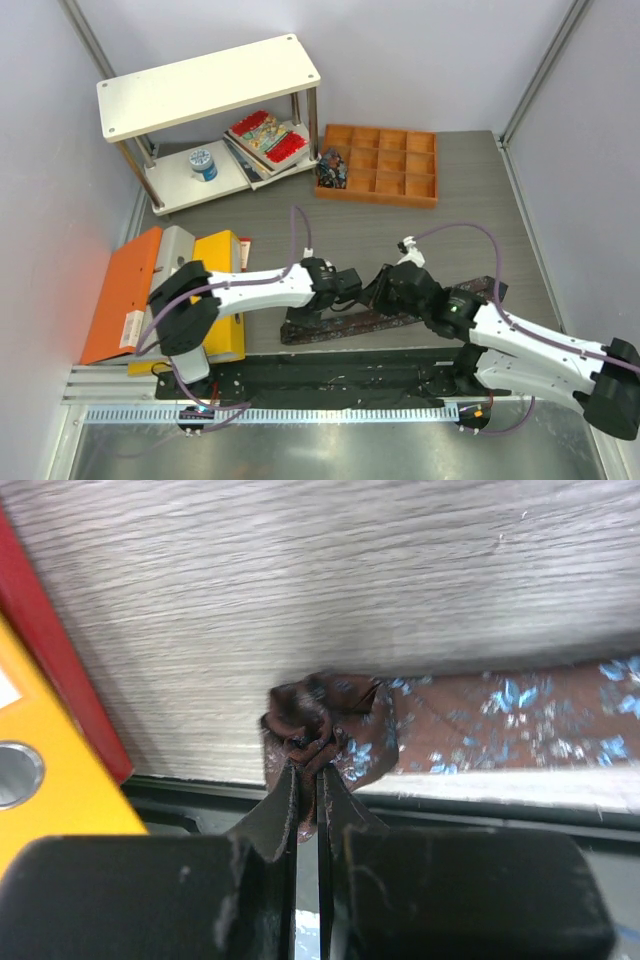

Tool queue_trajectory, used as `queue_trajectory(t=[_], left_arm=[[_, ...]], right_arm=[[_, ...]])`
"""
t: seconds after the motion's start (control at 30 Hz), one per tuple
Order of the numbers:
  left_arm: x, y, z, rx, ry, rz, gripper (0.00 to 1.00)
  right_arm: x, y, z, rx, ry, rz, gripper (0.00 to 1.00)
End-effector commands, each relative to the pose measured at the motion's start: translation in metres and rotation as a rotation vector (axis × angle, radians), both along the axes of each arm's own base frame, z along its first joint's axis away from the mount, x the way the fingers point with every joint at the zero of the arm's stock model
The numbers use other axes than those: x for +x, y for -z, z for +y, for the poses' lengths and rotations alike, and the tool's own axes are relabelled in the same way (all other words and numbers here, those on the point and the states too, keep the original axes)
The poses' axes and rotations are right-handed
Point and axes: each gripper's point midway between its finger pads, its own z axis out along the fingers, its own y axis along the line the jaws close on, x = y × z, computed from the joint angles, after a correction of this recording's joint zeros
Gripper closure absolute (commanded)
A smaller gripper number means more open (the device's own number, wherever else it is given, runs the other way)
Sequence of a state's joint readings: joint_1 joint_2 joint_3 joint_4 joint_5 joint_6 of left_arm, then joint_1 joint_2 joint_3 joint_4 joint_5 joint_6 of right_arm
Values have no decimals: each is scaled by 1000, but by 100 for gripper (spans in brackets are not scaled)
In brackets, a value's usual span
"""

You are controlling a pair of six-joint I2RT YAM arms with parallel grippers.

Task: Roll the ties
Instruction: Roll the tie at the center of the board.

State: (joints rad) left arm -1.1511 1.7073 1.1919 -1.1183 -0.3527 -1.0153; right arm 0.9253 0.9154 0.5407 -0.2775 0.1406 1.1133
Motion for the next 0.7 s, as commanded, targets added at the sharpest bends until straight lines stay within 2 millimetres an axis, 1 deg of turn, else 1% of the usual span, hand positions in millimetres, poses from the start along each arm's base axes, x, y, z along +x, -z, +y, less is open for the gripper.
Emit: queue_trajectory(t=[0.0, 0.03, 0.07, 0.1, 0.13, 0.17, 0.2, 0.23, 0.3, 0.33, 0.4, 0.43, 0.57, 0.6, 0.67], left_arm=[[-1, 9, -12, 76, 19, 2, 97], [1, 7, -20, 64, 17, -4, 96], [0, 9, -22, 76, 24, 2, 93], [-1, 13, -24, 90, 24, 9, 90], [1, 12, -32, 78, 25, 7, 86], [1, 13, -36, 74, 24, 12, 83], [0, 17, -39, 79, 26, 24, 78], [3, 15, -46, 62, 26, 21, 71], [4, 16, -52, 60, 27, 23, 62], [7, 16, -58, 53, 27, 21, 53], [8, 16, -61, 58, 27, 23, 45], [9, 16, -64, 54, 26, 19, 43], [12, 12, -72, 44, 30, 16, 39], [13, 11, -74, 40, 31, 14, 38], [15, 3, -76, 19, 33, -1, 34]], right_arm=[[-4, 7, -29, -59, 71, 3, 90], [-5, 7, -31, -61, 74, 3, 90], [-5, 2, -33, -54, 82, -9, 90], [-7, 3, -36, -62, 85, -2, 90], [-7, 1, -38, -60, 88, -4, 90], [-7, -3, -39, -50, 93, -13, 90], [-8, -3, -42, -55, 99, -8, 90], [-9, -4, -44, -53, 104, -9, 90], [-11, -6, -47, -44, 109, -11, 90], [-12, -6, -47, -41, 110, -11, 90], [-14, -6, -49, -37, 107, -9, 90], [-15, -6, -50, -39, 108, -7, 90], [-18, -7, -52, -35, 105, -2, 91], [-19, -10, -52, -21, 103, -4, 91], [-21, -13, -51, -5, 98, -3, 91]])
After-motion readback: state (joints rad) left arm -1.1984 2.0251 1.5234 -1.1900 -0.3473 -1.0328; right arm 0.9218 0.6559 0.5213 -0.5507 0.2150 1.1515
